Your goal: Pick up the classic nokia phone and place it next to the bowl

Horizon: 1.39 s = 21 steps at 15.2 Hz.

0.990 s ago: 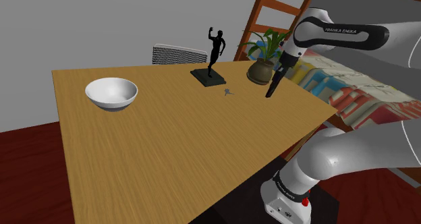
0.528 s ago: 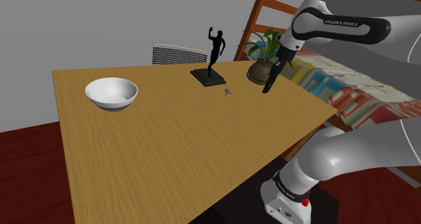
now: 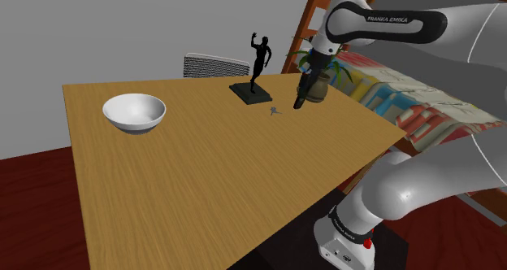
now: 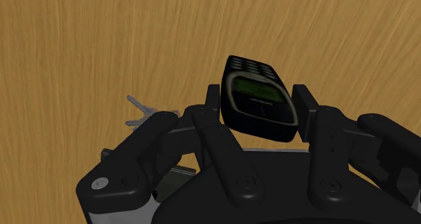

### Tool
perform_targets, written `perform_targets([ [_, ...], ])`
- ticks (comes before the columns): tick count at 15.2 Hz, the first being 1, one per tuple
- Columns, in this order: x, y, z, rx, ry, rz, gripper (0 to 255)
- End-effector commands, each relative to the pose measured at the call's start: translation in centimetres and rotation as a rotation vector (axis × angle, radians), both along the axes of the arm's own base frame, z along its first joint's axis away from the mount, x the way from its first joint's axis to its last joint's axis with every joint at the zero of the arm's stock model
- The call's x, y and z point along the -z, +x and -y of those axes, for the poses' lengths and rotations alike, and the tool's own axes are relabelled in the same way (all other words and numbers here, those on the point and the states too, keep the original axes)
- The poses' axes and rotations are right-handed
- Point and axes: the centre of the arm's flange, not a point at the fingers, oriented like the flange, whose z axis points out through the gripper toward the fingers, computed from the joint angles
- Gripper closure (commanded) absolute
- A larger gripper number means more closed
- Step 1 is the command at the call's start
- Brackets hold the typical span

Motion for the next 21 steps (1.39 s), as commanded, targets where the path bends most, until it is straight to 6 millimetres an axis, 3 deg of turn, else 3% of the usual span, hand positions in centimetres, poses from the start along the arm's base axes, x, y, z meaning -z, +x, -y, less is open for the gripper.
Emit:
perform_targets([
  [1, 0.1, 1.7, -1.9, 0.001, 0.001, 0.001, 255],
  [21, 1.2, 19.3, -21.5, 0.001, 0.001, 0.001, 255],
])
